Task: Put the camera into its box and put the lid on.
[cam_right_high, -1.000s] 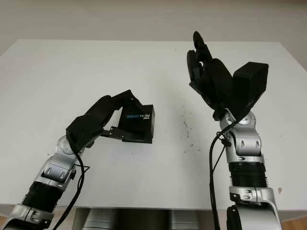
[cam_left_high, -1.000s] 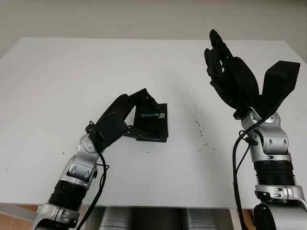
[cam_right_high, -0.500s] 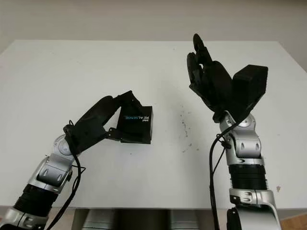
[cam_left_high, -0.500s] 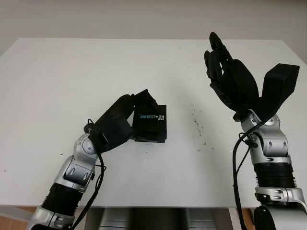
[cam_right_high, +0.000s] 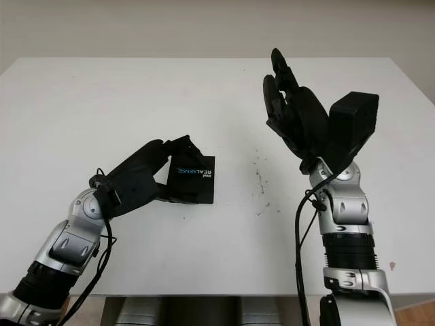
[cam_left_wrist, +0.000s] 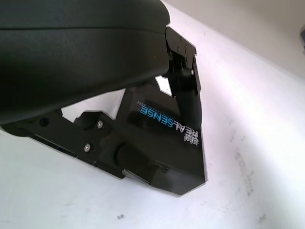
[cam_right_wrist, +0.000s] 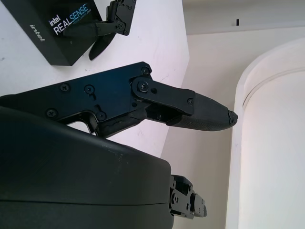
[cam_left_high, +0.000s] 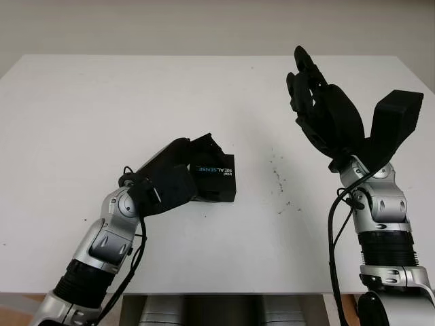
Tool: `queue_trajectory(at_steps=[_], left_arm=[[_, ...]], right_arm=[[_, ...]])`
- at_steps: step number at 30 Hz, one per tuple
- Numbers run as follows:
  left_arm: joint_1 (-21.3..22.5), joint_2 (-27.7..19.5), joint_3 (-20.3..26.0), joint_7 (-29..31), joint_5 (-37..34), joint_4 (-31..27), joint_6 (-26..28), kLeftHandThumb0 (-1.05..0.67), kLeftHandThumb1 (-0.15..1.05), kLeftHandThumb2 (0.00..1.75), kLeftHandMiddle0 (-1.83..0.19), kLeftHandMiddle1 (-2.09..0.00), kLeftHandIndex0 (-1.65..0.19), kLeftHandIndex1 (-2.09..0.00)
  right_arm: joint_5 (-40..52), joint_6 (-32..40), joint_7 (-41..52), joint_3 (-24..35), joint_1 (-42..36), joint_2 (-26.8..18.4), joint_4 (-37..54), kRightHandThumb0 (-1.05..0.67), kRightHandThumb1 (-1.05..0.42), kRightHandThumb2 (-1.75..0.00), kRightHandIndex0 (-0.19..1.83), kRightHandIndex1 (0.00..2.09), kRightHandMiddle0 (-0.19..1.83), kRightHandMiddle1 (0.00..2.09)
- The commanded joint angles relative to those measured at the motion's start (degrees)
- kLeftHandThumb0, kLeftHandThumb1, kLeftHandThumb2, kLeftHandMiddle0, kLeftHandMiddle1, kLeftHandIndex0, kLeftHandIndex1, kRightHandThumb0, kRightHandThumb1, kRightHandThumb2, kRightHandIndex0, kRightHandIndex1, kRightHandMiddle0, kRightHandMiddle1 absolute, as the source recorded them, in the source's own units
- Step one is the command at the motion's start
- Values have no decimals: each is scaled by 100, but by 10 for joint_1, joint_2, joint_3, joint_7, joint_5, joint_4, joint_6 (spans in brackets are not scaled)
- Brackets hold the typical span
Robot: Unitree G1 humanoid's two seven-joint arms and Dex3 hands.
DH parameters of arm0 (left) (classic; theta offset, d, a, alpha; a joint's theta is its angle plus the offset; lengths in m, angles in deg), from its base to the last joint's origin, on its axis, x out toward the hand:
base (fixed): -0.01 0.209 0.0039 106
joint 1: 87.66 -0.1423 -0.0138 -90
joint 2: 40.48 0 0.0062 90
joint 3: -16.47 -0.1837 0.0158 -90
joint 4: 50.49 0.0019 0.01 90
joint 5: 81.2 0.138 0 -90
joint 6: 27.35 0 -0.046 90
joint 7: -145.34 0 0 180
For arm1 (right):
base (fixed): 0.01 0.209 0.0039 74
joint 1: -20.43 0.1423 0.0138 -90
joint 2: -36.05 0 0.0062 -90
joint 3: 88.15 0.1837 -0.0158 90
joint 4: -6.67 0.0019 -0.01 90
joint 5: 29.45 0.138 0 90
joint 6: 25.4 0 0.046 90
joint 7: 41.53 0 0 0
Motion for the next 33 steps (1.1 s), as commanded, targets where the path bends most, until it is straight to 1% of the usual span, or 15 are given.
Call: queue_trajectory(at_steps=[1,2,3,5,7,11,17,27,31,33], left_arm=[[2,-27,-40,33,40,10,19,-85,103,16,10,-6,11,-12],[5,-32,-50,40,56,10,24,-90,104,26,14,-3,15,-6],[6,-34,-55,44,65,9,27,-92,104,45,17,-1,18,-3],[6,-33,-59,48,73,10,31,-94,105,58,19,0,19,-1],[7,-32,-60,49,78,17,31,-93,105,65,19,0,19,0],[10,-34,-60,37,82,44,15,-93,105,70,19,0,19,0],[5,-32,-53,33,74,55,12,-91,105,70,19,0,19,0],[-5,-30,-38,30,58,36,21,-87,105,69,19,0,19,0],[-6,-23,-18,32,31,21,33,-86,105,66,19,0,19,0],[-10,-17,-7,20,17,14,33,-85,105,64,19,0,19,0]], right_arm=[[3,1,-2,2,-1,1,18,-67,-105,-67,-19,0,-19,0],[4,1,-3,2,-1,2,19,-66,-105,-66,-19,0,-19,0],[5,1,-3,3,-1,2,19,-66,-105,-66,-19,0,-19,0],[6,3,-2,2,-1,1,21,-66,-105,-66,-19,0,-19,0],[5,6,-4,1,-1,0,23,-67,-105,-66,-19,0,-19,0],[2,4,-2,-2,-3,-1,26,-68,-105,-65,-19,0,-19,0],[0,14,1,-6,-8,-3,35,-69,-105,-66,-19,0,-19,0],[7,27,-1,-4,-21,2,57,-70,-105,-66,-19,0,-19,0],[5,20,-1,-5,-22,1,58,-70,-105,-66,-19,0,-19,0],[4,19,-3,-5,-23,2,62,-70,-105,-67,-19,0,-19,0]])
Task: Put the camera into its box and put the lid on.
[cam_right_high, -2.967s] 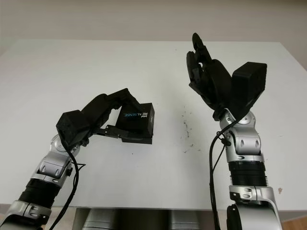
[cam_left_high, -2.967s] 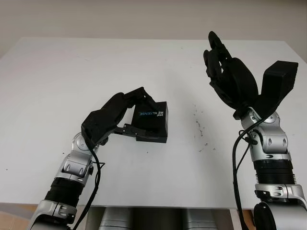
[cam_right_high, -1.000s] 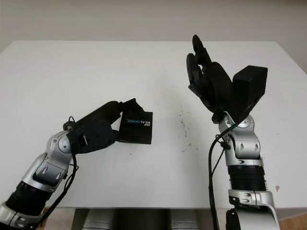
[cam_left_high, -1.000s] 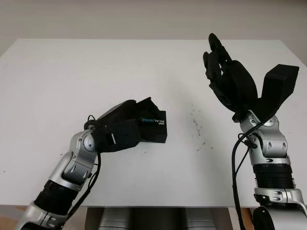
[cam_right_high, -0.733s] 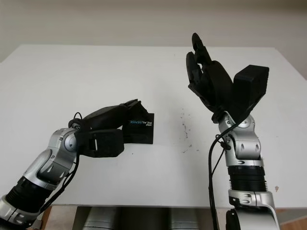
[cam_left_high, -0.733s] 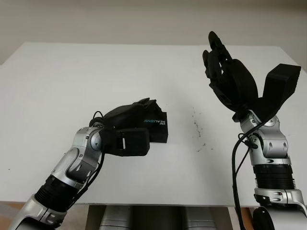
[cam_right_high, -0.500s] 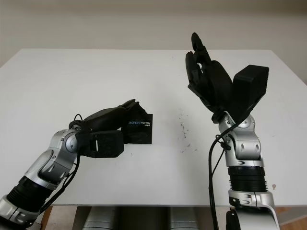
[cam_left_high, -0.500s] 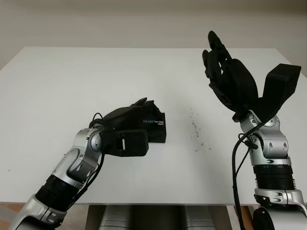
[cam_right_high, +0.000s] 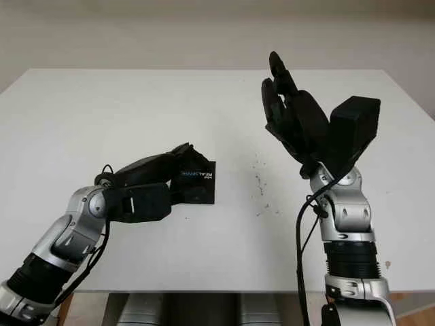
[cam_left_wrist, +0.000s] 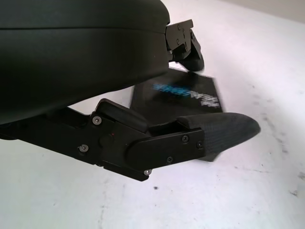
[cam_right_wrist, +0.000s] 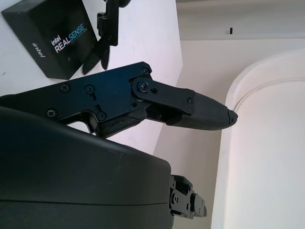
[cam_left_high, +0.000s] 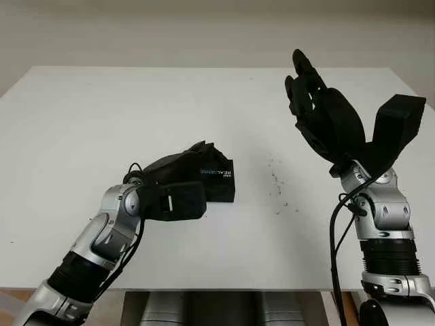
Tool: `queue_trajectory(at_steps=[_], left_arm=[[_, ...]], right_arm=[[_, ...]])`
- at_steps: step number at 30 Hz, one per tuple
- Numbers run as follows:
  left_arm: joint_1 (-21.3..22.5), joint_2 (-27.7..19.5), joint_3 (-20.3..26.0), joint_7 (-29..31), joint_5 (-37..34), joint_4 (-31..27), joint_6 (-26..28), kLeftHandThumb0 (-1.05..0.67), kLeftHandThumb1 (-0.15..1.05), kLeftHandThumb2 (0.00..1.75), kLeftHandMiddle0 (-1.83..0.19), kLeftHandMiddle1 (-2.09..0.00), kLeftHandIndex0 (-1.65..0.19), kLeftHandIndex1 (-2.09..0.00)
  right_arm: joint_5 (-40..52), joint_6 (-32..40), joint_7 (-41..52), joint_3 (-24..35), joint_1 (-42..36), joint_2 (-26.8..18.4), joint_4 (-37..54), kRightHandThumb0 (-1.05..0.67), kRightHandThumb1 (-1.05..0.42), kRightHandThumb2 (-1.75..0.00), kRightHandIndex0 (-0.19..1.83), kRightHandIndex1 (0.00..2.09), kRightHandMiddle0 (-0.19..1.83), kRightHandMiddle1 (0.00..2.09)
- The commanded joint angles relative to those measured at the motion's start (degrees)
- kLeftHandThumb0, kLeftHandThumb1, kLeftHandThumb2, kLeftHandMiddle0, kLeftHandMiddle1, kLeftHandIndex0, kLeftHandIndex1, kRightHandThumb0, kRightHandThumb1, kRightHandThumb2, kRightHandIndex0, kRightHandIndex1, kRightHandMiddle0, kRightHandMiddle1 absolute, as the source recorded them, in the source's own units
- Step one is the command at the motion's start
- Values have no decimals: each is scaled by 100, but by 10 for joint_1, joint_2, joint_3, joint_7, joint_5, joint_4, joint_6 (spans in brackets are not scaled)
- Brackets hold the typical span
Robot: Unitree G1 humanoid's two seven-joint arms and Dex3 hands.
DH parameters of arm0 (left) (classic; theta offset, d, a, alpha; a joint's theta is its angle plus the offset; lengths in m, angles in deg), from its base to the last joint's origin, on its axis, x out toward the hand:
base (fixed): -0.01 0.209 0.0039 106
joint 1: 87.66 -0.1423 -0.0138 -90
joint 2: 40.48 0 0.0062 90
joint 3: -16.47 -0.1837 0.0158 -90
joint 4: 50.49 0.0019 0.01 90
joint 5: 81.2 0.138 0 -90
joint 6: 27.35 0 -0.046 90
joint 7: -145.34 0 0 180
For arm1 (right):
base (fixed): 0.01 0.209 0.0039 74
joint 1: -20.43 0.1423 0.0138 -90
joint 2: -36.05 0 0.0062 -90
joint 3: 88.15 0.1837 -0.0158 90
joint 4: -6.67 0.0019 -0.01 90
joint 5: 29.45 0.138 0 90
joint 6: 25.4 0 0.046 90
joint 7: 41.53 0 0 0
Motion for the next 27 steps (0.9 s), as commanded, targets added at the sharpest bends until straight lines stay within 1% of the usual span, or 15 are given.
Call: queue_trajectory(at_steps=[1,5,8,12,16,19,22,27], left_arm=[[-11,5,19,-14,-13,-9,4,-84,105,64,19,0,19,0],[-20,20,44,-43,-34,-27,20,-82,105,63,19,0,19,0],[-19,26,62,-61,-55,-25,16,-82,105,65,19,0,19,0],[-17,42,94,-86,-90,-18,16,-80,105,66,19,0,19,0],[-6,59,126,-129,-117,-3,14,-79,105,69,19,0,19,0],[5,70,150,-160,-138,11,7,-79,105,72,19,0,19,0],[11,76,169,-181,-161,24,-10,-79,105,72,19,0,19,0],[25,86,214,-174,-242,57,-62,-78,105,70,19,0,19,0]], right_arm=[[-2,-4,-2,-2,-4,1,18,-70,-105,-67,-19,0,-19,0],[-3,-5,3,-6,-13,-1,30,-71,-105,-68,-19,0,-19,0],[-2,2,-3,-6,-18,1,40,-71,-105,-69,-19,0,-19,0],[1,-1,0,-6,-19,0,37,-71,-105,-68,-19,0,-19,0],[1,-3,-5,-7,-19,5,37,-71,-105,-68,-19,0,-19,0],[-1,-9,-8,-9,-24,9,36,-69,-105,-70,-19,0,-19,0],[-4,-10,-14,-11,-30,15,38,-67,-105,-71,-19,0,-19,0],[-7,-29,-15,-15,-39,28,23,-67,-105,-69,-19,0,-19,0]])
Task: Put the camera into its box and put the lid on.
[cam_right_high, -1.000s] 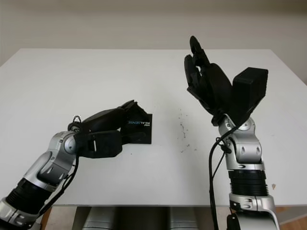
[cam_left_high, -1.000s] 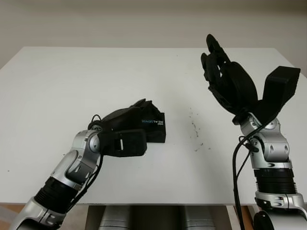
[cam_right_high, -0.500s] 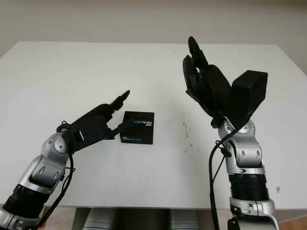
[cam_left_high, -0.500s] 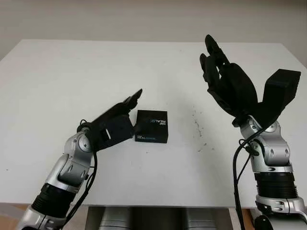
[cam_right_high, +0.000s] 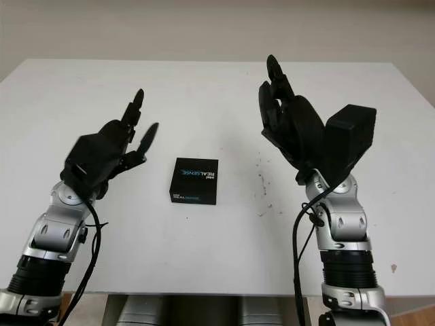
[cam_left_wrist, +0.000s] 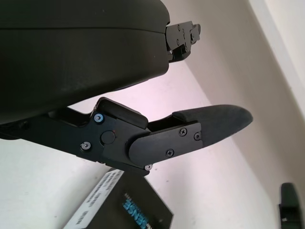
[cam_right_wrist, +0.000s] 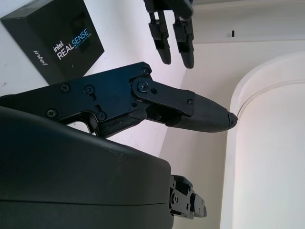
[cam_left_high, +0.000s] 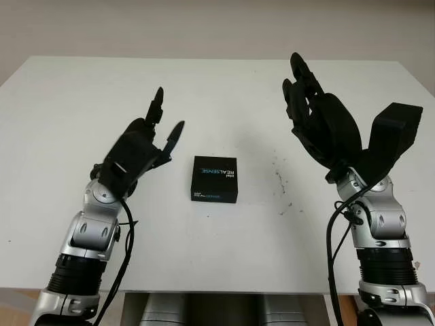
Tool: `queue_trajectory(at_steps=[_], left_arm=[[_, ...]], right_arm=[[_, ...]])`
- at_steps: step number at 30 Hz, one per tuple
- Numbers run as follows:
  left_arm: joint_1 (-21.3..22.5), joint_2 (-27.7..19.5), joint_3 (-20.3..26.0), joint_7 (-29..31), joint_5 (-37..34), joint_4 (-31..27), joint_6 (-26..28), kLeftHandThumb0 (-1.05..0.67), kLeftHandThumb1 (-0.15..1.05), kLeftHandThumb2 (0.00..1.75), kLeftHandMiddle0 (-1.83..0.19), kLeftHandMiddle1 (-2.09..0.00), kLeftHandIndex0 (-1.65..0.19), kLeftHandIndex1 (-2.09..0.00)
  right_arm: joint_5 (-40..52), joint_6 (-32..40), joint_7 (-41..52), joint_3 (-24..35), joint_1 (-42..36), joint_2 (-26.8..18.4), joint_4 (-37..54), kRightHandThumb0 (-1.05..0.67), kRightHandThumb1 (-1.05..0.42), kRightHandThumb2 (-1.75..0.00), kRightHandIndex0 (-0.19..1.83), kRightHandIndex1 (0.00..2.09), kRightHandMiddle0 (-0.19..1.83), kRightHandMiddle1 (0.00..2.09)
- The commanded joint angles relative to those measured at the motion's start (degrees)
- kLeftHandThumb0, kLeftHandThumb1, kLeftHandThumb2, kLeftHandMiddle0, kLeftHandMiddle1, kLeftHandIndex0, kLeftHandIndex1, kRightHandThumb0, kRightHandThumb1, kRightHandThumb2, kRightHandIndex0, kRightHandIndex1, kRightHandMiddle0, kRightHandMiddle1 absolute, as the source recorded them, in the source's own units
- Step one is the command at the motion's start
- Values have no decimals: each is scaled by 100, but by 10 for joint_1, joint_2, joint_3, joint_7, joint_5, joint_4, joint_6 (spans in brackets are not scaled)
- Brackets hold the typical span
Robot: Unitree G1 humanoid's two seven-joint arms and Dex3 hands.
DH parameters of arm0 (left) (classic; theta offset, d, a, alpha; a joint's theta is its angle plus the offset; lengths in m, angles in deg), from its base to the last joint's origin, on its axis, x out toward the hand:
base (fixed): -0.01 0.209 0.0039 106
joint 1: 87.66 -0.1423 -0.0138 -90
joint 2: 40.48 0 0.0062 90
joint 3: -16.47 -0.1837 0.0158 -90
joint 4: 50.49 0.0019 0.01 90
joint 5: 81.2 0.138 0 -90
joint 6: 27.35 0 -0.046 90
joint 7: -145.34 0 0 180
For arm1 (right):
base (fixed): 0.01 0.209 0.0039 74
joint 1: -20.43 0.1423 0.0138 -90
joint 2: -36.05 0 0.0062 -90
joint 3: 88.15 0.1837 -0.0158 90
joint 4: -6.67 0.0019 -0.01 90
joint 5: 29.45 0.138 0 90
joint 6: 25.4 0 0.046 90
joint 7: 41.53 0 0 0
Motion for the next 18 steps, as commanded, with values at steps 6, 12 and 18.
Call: queue_trajectory(at_steps=[6,12,18], left_arm=[[26,35,65,-14,-96,70,-110,-74,105,68,19,0,19,0],[26,42,79,-27,-119,98,-152,-80,105,63,19,0,19,0],[4,55,83,-36,-130,90,-180,-79,105,61,19,0,19,0]], right_arm=[[-8,-12,-17,-7,-8,25,-18,-67,-105,-73,-19,0,-19,0],[-12,-16,-41,-7,-14,48,-24,-69,-105,-69,-19,0,-19,0],[-10,-5,-46,-8,-26,54,-18,-70,-105,-70,-19,0,-19,0]])
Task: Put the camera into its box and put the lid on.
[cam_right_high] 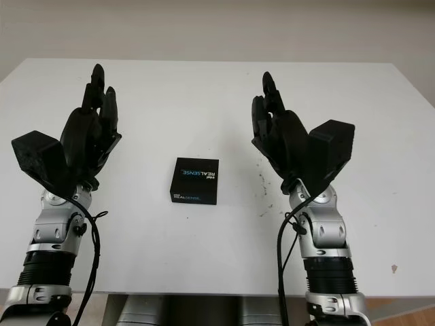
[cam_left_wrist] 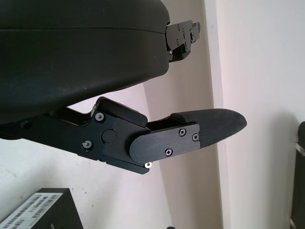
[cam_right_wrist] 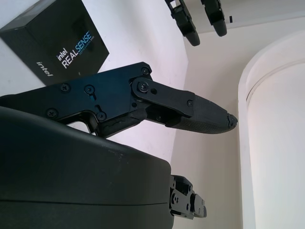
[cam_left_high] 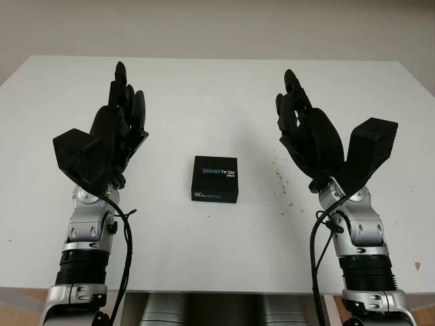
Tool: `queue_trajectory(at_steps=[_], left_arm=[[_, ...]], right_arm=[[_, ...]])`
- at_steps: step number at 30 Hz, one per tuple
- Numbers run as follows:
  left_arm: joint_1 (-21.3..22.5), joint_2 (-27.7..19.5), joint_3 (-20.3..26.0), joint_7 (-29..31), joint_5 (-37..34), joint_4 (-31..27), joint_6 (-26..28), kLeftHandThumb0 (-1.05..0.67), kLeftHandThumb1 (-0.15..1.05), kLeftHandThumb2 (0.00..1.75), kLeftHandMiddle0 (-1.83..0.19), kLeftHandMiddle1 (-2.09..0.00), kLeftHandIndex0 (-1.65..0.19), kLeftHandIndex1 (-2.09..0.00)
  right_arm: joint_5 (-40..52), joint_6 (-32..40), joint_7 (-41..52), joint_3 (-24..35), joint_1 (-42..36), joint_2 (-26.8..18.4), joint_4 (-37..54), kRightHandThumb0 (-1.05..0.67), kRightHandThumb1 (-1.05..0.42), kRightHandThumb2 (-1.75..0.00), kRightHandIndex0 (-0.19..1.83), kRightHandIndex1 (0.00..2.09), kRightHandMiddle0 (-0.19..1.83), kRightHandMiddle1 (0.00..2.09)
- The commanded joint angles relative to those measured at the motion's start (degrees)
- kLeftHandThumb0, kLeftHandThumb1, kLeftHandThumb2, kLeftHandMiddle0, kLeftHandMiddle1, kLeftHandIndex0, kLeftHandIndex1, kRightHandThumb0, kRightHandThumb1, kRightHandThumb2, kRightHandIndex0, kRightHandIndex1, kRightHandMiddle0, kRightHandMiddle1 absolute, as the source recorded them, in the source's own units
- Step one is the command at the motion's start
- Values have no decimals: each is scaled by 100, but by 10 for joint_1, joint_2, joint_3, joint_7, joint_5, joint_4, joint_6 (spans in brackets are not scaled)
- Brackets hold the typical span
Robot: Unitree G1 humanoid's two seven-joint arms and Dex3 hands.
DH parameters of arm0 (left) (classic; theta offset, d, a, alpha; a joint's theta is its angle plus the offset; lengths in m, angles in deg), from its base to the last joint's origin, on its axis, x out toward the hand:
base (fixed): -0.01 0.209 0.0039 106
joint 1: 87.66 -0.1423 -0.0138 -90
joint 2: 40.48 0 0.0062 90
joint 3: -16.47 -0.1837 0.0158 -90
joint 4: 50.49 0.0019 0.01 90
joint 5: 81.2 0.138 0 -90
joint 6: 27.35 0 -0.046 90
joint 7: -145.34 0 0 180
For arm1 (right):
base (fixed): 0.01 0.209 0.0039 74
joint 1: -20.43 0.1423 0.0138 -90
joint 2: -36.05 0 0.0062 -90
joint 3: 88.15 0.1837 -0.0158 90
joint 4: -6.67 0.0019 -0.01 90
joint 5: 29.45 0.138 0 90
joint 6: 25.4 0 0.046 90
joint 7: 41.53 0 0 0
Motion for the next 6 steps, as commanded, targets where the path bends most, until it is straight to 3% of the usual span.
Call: queue_trajectory(at_steps=[1,6], left_arm=[[-12,6,3,-1,-6,-9,-12,-79,105,60,19,0,19,0],[-34,6,-4,-6,3,-30,-15,-79,105,60,19,0,19,0]], right_arm=[[2,4,-1,-1,-9,3,10,-70,-105,-71,-19,0,-19,0],[8,10,-2,3,-19,5,19,-69,-105,-73,-19,0,-19,0]])
